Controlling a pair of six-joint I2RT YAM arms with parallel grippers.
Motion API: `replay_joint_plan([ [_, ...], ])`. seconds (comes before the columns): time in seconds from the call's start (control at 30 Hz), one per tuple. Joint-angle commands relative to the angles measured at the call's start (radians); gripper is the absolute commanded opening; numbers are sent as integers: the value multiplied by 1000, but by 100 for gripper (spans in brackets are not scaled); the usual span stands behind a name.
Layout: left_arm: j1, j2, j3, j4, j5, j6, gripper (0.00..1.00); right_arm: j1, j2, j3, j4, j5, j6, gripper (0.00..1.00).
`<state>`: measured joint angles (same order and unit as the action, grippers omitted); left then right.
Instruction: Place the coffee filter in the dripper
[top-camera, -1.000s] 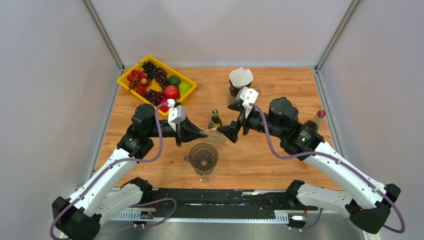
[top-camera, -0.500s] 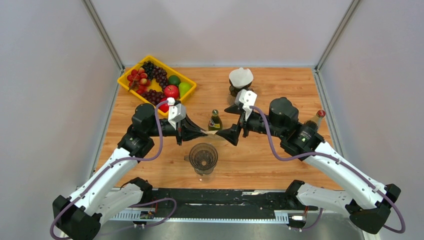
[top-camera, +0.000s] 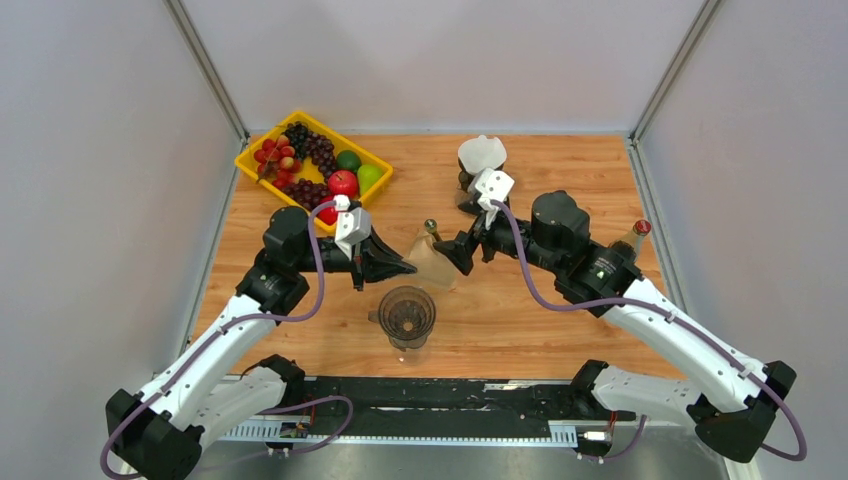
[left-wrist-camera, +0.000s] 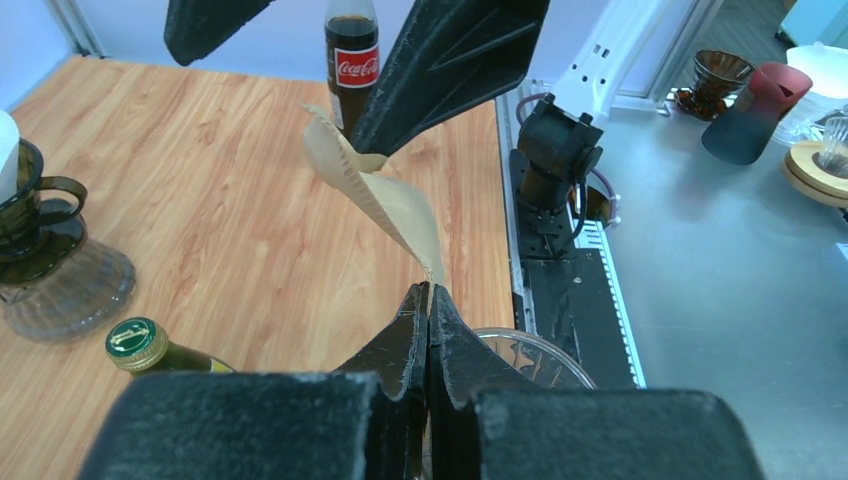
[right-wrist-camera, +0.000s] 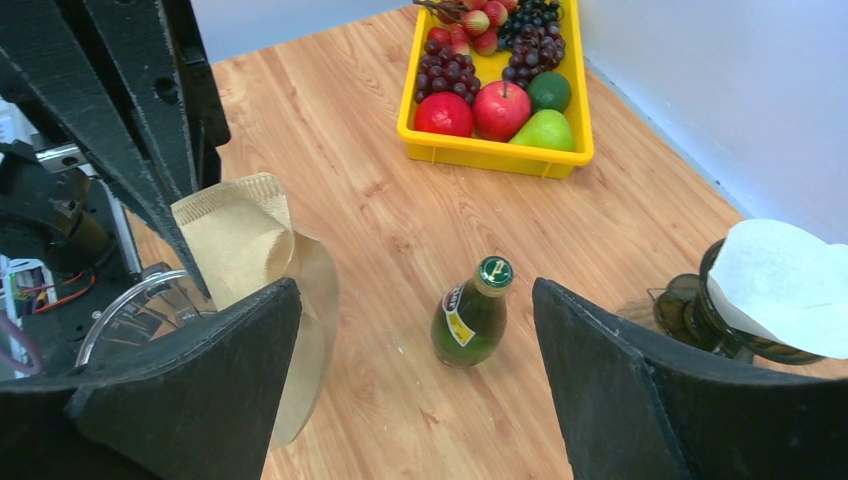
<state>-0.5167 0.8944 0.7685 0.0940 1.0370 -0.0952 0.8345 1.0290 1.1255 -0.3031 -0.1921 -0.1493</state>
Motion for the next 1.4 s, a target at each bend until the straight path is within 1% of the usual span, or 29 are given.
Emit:
replay_joint_plan([
  [0.0, -1, 6, 29, 23, 46, 31, 0, -2, -19, 38, 3, 65, -18, 93],
  [0.13, -2, 10, 29, 15, 58, 51, 0, -3, -44, 23, 3, 73, -31, 94],
  [0.33, -1, 20, 40, -4, 80, 86, 0, -3, -59, -9, -16, -59, -51, 95],
  [0.57, -2, 18, 47, -28, 144, 188, 0, -2, -66, -13, -85, -118, -87, 95],
  [0.63, -2, 18, 52, -41, 163, 221, 0, -3, -70, -11, -98, -127, -98, 94],
  [0.7, -2, 19, 63, -78, 172, 256, 0, -3, -74, -11, -104, -124, -101, 87],
  [0.73, -1, 20, 68, -84, 173, 276, 0, -2, -76, -10, -105, -136, -105, 86],
  [0.9, -1, 44, 105, -130, 151, 290, 0, -3, -70, 0, -109, -222, -96, 85],
  [1.07, -2, 68, 121, -126, 152, 275, 0, -3, -55, 7, -107, -236, -73, 85],
  [1.37, -2, 66, 116, -100, 170, 254, 0, -2, 15, 17, -84, -247, -57, 86],
])
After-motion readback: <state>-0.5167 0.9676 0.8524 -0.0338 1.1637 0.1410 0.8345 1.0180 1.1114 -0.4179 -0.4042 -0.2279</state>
